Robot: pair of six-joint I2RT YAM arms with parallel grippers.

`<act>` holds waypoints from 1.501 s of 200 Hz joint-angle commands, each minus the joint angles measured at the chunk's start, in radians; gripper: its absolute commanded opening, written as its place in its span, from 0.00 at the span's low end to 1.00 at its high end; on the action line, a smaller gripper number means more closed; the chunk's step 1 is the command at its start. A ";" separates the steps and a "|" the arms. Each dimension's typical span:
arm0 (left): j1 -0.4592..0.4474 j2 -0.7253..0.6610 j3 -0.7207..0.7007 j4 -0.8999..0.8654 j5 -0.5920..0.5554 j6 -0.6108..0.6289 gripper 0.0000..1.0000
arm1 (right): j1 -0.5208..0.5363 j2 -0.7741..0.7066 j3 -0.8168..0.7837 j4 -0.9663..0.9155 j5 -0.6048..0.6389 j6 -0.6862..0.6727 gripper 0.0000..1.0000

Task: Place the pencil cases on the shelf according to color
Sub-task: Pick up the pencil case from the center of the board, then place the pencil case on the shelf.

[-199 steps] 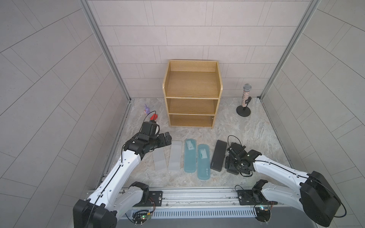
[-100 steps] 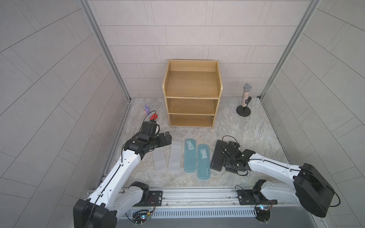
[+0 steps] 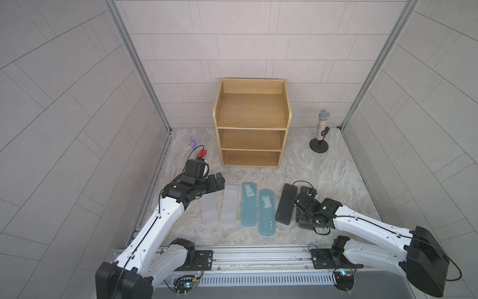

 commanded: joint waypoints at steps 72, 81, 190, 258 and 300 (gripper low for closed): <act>-0.045 0.030 0.165 -0.019 -0.003 -0.045 1.00 | 0.153 0.013 0.374 -0.261 0.060 -0.133 0.38; -0.051 0.045 0.191 -0.022 0.003 -0.044 1.00 | 0.162 0.037 0.410 -0.262 0.049 -0.150 0.38; -0.039 0.269 0.545 -0.011 0.144 0.022 1.00 | 0.195 0.251 0.906 -0.329 0.051 -0.320 0.33; -0.022 0.339 0.553 0.084 0.167 0.069 1.00 | 0.037 0.444 1.306 -0.368 -0.028 -0.471 0.31; -0.011 0.358 0.499 0.106 0.184 0.079 1.00 | -0.064 0.593 1.497 -0.334 -0.066 -0.525 0.31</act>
